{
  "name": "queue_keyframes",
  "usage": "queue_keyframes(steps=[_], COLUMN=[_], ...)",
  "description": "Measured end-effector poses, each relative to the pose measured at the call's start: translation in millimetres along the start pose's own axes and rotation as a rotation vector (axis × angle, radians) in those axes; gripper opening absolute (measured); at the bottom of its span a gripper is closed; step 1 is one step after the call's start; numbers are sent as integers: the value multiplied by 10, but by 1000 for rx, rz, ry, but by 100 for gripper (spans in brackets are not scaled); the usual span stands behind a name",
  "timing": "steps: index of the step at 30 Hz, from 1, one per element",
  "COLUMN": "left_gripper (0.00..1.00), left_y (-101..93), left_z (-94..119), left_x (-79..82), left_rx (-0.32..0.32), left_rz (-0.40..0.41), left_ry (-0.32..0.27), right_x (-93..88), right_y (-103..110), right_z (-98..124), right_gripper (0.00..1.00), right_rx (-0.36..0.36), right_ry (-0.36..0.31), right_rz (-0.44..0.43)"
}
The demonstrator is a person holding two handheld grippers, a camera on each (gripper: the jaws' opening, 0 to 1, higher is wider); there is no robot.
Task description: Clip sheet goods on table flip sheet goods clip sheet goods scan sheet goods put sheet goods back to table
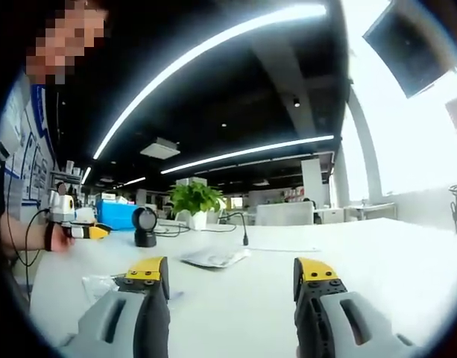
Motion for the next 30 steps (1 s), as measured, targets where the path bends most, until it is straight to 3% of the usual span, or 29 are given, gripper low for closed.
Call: queue_keyframes(steps=[30], left_gripper=[33], left_y=[0], left_z=[9], left_x=[8], left_rx=[-1], left_rz=[-3], left_ry=[-4], right_x=[-6], right_y=[-10], right_z=[-1], right_gripper=[60], right_rx=[-15], right_ry=[3], right_rz=[14])
Point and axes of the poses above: the point that each gripper's makers call its tool centre point, and the gripper's own axes: z roughly backward along the fingers, y roughly to its left, x roughly out of its top, the point moved 2 cm from there along z, roughly backward along the fingers, and after that the axes turned 14 degrees about -z, right-handed, at the moved point
